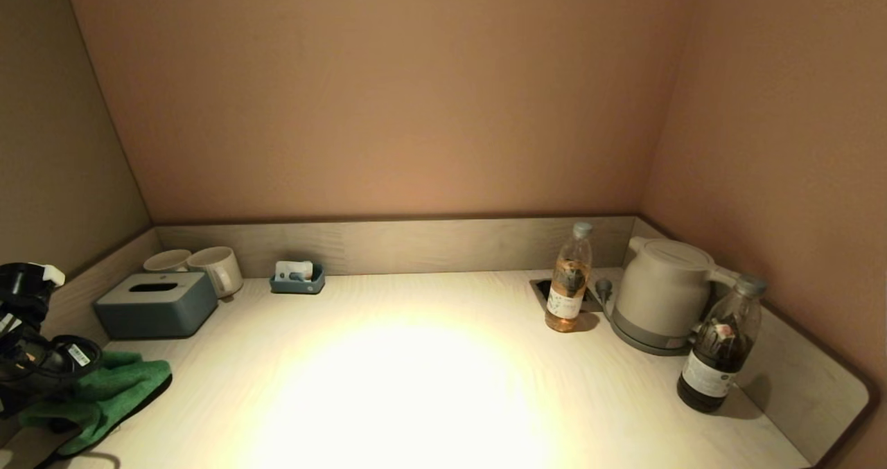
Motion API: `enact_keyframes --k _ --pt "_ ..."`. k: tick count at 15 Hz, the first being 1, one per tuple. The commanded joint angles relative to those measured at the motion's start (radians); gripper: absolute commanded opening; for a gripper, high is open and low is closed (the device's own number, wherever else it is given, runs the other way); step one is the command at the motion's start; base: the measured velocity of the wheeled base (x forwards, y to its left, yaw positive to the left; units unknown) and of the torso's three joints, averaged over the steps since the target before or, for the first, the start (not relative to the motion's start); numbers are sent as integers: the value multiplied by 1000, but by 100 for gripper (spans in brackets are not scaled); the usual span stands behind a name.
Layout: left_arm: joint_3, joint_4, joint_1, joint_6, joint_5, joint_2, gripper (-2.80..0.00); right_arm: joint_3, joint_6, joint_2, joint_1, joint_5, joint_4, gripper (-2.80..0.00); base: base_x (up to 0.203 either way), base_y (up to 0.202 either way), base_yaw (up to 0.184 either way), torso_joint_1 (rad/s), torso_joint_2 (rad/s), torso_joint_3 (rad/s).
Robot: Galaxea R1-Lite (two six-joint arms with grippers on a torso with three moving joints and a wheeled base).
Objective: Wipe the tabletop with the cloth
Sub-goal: Pick up the tablecloth
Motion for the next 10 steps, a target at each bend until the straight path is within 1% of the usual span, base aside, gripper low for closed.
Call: enact_keyframes --k 1,5,10 --pt "3 -4 0 -3 3 -15 0 0 0 1 0 0 0 -280 0 0 0 0 0 0" --pt "12 -5 0 -2 3 -56 0 0 0 1 0 0 -1 -280 0 0 0 0 0 0" --pt "8 -7 -2 -3 3 -66 0 0 -2 1 0 0 1 -280 0 0 0 0 0 0"
